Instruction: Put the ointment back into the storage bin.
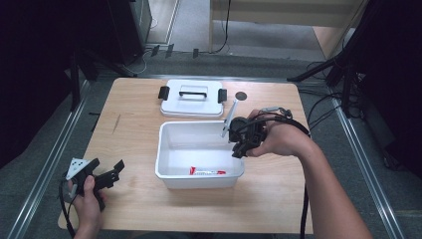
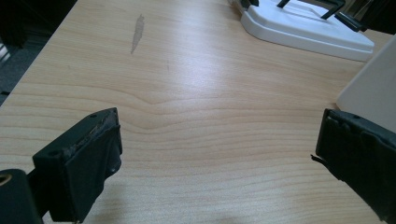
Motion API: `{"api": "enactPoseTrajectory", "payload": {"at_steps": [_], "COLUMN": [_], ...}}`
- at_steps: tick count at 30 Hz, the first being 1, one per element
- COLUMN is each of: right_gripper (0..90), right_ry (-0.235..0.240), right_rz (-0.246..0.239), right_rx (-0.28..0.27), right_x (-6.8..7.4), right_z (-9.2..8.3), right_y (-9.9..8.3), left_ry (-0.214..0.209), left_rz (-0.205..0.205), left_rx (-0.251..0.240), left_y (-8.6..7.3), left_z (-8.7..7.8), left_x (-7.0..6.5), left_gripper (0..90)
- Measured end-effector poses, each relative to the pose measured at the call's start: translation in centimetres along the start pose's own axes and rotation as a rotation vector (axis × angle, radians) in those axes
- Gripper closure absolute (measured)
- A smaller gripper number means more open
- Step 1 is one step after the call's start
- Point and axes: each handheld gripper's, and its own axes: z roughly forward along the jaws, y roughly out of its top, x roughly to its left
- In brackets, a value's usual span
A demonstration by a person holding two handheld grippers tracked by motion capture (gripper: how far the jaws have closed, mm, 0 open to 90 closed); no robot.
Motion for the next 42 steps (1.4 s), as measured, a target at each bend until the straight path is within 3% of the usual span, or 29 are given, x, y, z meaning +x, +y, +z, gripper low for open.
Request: {"api": "enactPoseTrajectory", "payload": {"at_steps": [4,13,20,27,33,35,37,39,42], "right_gripper": [78.0,74.1,69.7,59.9,41.6,37.5,34.1,26.9,14.1], "right_ry": [-0.006,-0.016,-0.035,-0.065,-0.168,-0.212,-0.231,-0.247,-0.26], "right_rz": [0.009,0.087,0.162,0.315,0.453,0.483,0.55,0.625,0.69], "right_rx": [-0.016,-0.045,-0.081,-0.135,-0.166,-0.199,-0.235,-0.277,-0.348], "right_x": [0.0,-0.3,-1.0,-1.8,-1.5,-1.2,-1.1,-1.1,-0.9], "right_z": [-0.5,-1.0,-0.3,1.7,3.7,4.2,4.6,4.9,5.4], "right_y": [-1.0,-3.7,-6.3,-9.5,-12.0,-12.9,-13.9,-15.0,-16.4], "left_ry": [-0.003,-0.001,0.0,-0.001,0.0,0.0,0.0,0.001,0.001], "left_rz": [0.001,0.003,0.002,0.005,0.006,0.006,0.004,0.005,0.005], "left_rx": [0.0,0.005,0.005,0.01,0.011,0.011,0.01,0.011,0.012], "left_y": [0.0,0.0,0.0,0.0,0.0,0.0,0.0,0.0,0.0], "left_z": [0.0,0.0,0.0,0.0,0.0,0.0,0.0,0.0,0.0], "left_x": [0.0,-0.1,-0.1,-0.1,-0.1,-0.1,-0.1,-0.1,-0.1], "left_gripper": [0.8,0.9,0.9,0.8,0.8,0.9,0.9,0.8,0.8]}}
